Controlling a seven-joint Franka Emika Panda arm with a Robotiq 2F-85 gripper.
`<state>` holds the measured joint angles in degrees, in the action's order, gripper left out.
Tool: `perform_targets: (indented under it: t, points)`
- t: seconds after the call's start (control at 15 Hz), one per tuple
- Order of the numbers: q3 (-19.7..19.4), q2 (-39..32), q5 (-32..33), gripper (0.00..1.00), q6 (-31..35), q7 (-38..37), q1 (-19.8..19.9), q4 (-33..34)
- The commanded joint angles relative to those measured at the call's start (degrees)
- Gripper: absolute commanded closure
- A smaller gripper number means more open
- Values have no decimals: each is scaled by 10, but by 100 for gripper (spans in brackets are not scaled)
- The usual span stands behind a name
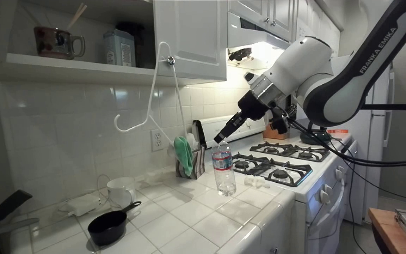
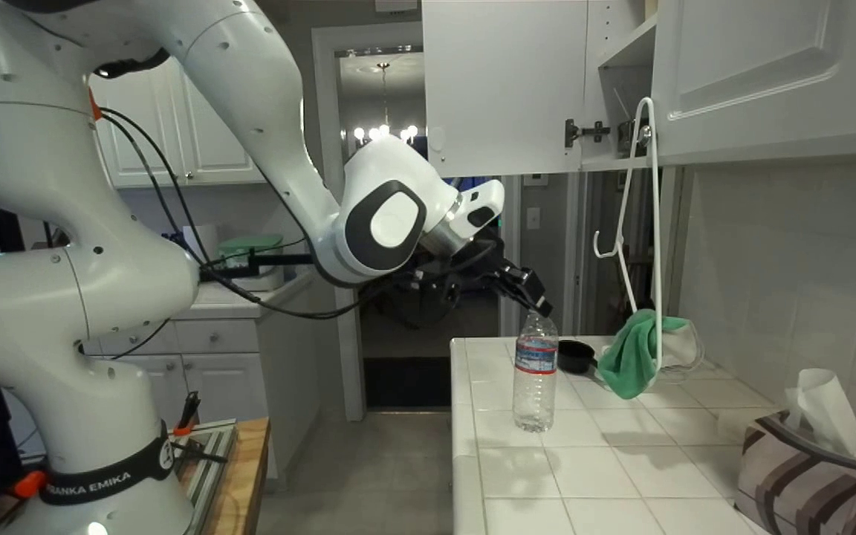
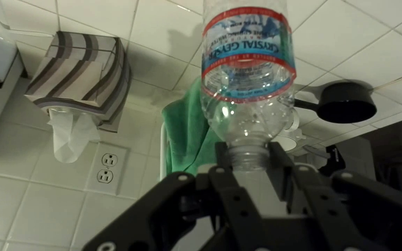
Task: Put the water bottle in the black pot on the left
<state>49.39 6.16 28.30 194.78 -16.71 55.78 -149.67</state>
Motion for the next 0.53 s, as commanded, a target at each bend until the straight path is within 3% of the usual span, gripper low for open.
perform_targets:
  t: [0.0,0.27,0.33,0.4,0.47]
  points:
    - [-100,-16,-74,69,-5,74,-115,-3]
    - [-103,-27,-71,69,-4,77,-115,1]
    - [-103,-27,-70,92,-4,77,-116,1]
    - [-117,-26,-84,92,-23,85,-138,18]
    - [-151,-23,-100,92,-49,108,-184,40]
